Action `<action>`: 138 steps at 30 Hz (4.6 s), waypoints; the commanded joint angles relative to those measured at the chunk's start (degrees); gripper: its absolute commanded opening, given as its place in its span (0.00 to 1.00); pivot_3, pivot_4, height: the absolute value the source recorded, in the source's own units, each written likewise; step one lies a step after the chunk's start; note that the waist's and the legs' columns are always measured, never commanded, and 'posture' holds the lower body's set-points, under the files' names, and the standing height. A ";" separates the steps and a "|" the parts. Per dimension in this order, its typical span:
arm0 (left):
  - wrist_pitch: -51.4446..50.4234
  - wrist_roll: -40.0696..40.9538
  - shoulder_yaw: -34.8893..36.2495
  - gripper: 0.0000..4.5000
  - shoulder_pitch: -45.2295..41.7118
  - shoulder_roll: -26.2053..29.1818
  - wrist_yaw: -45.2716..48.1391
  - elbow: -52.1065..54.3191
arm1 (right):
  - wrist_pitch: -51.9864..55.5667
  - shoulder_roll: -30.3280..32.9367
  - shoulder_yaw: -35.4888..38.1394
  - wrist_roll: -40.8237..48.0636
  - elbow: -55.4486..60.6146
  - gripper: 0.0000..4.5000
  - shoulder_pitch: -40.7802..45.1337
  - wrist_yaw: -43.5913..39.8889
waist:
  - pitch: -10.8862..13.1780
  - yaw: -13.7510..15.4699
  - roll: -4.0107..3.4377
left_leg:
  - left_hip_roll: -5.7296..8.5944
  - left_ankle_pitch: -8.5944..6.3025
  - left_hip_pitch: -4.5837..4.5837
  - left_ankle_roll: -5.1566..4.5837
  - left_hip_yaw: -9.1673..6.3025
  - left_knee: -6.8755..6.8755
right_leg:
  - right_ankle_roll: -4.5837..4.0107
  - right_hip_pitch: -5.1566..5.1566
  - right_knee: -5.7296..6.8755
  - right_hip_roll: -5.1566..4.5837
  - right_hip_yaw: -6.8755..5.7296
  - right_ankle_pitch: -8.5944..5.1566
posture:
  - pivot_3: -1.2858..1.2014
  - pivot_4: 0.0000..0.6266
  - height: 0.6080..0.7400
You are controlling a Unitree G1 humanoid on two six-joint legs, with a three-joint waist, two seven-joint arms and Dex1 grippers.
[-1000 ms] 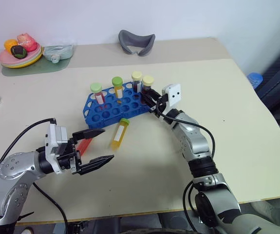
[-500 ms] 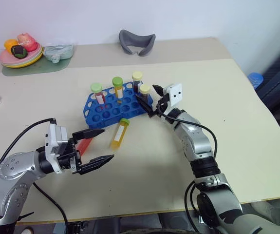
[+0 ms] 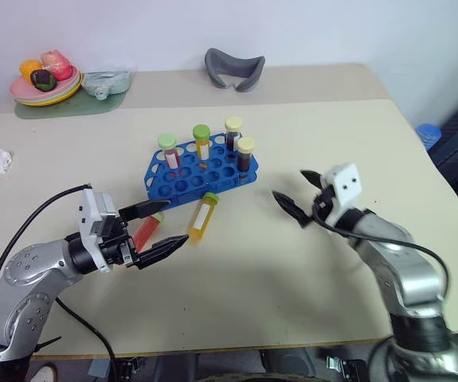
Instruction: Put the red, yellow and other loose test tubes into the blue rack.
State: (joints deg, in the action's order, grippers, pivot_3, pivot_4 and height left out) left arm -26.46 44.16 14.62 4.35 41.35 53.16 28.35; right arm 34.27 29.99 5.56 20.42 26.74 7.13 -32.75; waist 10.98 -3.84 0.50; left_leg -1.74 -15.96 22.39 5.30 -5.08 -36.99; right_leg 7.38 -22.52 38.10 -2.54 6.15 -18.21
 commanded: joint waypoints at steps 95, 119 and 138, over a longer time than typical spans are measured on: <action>-66.04 24.73 -13.56 1.00 -47.10 4.37 -37.72 -8.85 | -26.27 10.48 -4.52 5.98 -15.86 0.98 8.08 -36.96 | 0.27 1.15 0.56 | 0.02 -0.03 -0.02 -0.05 -0.10 -0.13 | 0.11 0.10 0.02 -0.02 -0.12 0.07 | 0.52 0.24 1.00; -66.04 53.54 -30.93 1.00 -68.44 -4.36 -83.94 -44.03 | -24.77 11.23 -3.65 5.46 -9.80 0.98 4.90 -30.80 | 0.28 1.41 0.56 | 0.12 0.07 0.00 0.13 -0.16 -0.23 | 0.12 0.04 0.17 -0.11 -0.12 0.08 | 0.52 0.24 1.00; -66.04 60.68 -40.93 1.00 -76.47 -8.65 -94.87 -62.14 | -25.38 11.82 -2.54 5.64 -8.58 0.98 2.32 -28.57 | 0.28 1.31 0.56 | 0.15 0.20 0.02 0.35 -0.16 -0.23 | 0.12 0.02 0.18 -0.09 -0.11 0.08 | 0.52 0.24 1.00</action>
State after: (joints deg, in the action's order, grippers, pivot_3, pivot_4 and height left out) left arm -92.05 103.34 -26.26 -70.47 32.61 -40.63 -32.84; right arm 9.67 41.43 1.07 25.50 16.05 9.50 -61.53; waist 11.26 -2.53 1.06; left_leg -1.59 -15.76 22.41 5.65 -5.24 -37.22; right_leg 7.50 -22.50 38.28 -2.63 6.04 -18.13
